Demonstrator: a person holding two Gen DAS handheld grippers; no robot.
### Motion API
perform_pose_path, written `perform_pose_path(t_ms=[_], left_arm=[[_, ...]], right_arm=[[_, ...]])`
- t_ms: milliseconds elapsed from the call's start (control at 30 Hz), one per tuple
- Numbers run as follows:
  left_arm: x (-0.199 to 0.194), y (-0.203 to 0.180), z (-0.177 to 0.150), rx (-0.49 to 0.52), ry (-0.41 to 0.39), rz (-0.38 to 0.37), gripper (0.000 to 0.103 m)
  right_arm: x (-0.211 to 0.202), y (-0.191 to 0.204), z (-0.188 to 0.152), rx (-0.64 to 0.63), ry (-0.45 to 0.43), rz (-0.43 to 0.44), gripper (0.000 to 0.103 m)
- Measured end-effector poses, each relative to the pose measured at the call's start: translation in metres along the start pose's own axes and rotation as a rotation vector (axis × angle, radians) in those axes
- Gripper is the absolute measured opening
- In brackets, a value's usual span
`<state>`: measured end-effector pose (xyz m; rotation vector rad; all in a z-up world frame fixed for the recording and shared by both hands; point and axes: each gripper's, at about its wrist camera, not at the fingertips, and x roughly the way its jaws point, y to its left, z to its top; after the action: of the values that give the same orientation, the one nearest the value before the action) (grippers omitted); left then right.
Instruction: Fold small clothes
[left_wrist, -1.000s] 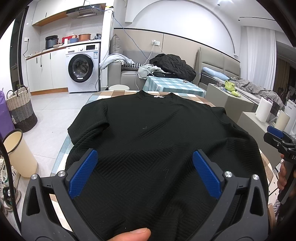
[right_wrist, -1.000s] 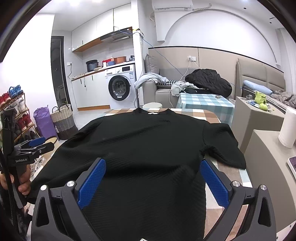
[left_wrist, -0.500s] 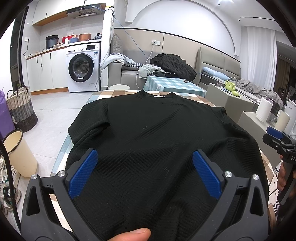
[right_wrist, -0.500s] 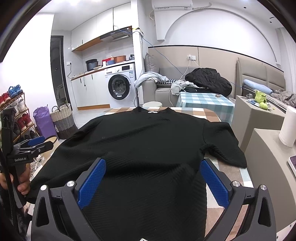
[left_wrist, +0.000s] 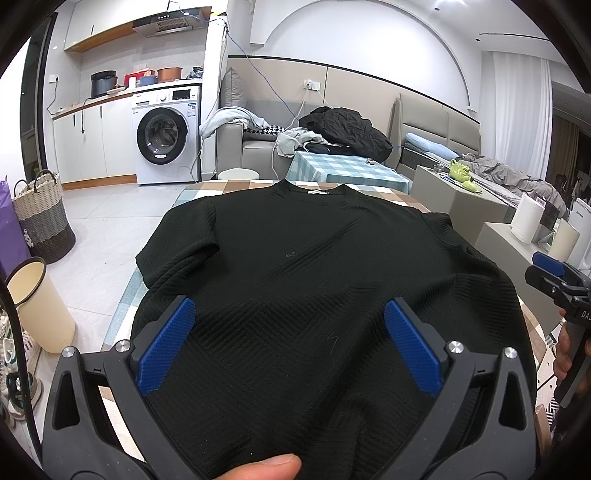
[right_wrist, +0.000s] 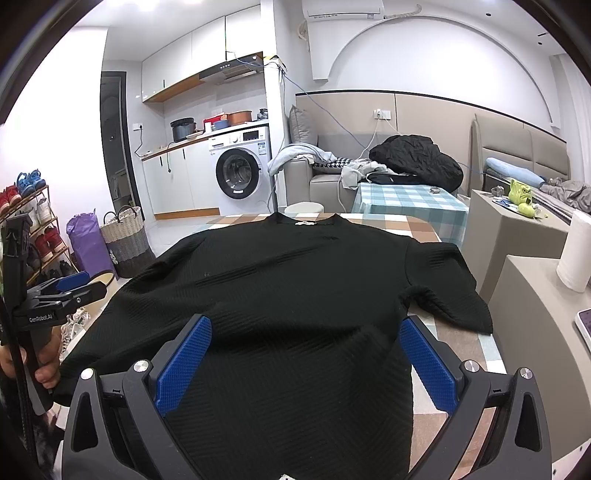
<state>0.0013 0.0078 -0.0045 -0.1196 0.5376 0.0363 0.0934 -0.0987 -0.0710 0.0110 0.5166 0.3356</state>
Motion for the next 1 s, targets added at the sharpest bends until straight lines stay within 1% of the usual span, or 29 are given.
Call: perform_pose_path(t_ms=[833, 933, 1000], left_arm=[[0.0, 0.0, 0.0, -0.001, 0.002, 0.005, 0.102], [0.001, 0.019, -0.002, -0.04, 0.014, 0.013, 0.102], [0.002, 0.026, -0.001, -0.051, 0.026, 0.004, 0.102]], right_arm=[[0.003, -0.002, -0.001, 0.004, 0.016, -0.004, 0.103], [0.004, -0.006, 0.001, 0.02, 0.021, -0.007, 0.103], [0.003, -0.008, 0.002, 0.034, 0.025, -0.007, 0.103]])
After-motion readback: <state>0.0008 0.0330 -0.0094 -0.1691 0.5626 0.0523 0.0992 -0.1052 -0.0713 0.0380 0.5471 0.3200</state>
